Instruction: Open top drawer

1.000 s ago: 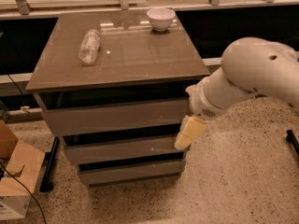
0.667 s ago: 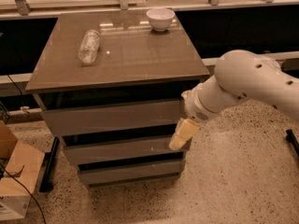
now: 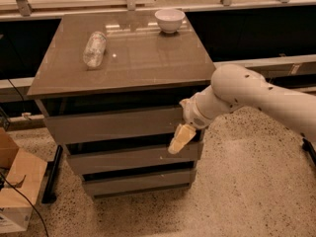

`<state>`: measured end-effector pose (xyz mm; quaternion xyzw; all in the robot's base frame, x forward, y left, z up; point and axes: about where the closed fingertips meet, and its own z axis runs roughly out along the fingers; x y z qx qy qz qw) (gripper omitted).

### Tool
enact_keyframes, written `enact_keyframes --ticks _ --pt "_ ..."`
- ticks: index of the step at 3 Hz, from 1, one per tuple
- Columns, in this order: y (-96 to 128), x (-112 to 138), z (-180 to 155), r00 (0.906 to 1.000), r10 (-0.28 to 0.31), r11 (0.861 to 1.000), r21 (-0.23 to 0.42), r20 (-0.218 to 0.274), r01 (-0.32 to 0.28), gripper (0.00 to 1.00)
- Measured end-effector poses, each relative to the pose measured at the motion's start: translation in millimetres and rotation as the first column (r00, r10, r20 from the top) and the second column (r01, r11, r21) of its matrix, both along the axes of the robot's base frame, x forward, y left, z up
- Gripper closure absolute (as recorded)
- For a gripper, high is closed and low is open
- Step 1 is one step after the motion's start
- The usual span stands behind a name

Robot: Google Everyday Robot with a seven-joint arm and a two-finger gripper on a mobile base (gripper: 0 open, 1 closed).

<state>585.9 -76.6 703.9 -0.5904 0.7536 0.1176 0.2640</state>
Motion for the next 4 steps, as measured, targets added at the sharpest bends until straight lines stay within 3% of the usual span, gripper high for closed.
enact_keyframes --ticks 1,2,3,4 --pt "7 28 -25 0.9997 0.021 0.999 0.026 -0.013 -0.020 0.00" --pt "8 36 -32 0.9995 0.026 0.999 0.026 -0.017 -0.025 0.00" --pt "11 53 -43 0.9982 0.050 0.999 0.013 -0.034 -0.049 0.18" --pt "16 46 -46 0.9928 0.103 0.994 -0.025 -0.062 -0.105 0.42"
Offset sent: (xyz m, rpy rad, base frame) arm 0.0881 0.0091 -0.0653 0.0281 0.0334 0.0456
